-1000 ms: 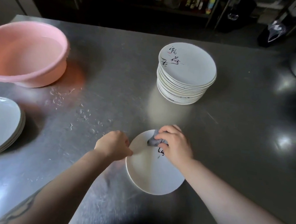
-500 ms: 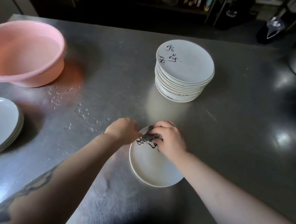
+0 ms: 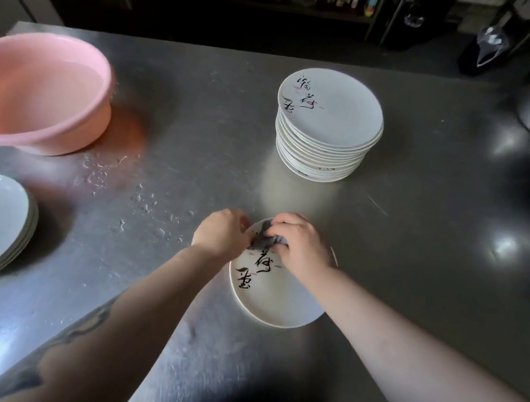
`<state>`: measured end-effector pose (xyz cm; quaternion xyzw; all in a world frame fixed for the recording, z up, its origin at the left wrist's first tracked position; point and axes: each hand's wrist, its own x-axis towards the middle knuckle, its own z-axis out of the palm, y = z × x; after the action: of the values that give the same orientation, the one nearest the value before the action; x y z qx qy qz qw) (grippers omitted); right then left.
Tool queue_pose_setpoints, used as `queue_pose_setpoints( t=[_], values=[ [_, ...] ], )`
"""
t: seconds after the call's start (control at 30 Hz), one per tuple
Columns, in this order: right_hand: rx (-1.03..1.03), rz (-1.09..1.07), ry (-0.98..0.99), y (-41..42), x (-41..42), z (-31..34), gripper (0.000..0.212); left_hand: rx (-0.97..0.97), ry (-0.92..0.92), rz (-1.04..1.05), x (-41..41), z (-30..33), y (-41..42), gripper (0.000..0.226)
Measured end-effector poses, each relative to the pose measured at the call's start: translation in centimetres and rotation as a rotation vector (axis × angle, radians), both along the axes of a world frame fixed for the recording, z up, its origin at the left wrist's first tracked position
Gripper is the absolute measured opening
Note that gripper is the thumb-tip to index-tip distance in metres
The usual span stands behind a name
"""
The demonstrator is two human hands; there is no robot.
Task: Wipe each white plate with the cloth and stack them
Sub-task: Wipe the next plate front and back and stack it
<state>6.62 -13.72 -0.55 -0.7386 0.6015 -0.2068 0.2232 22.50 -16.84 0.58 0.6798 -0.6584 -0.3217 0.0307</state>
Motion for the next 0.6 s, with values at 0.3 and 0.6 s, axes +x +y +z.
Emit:
queue_pose_setpoints(
  t=[0.3,0.6],
  values=[
    [0.006,-0.105,0.02,-0.3,-2.9,0.1,0.026,0.543,0.029,-0.093,1.6,0.2,0.5,0.016],
    [0.025,0.016,0.01,-0.5,-1.4,0.0,0.027,0.26,-0.015,-0.068,0.3,-0.2,-0.4,0.024]
  ],
)
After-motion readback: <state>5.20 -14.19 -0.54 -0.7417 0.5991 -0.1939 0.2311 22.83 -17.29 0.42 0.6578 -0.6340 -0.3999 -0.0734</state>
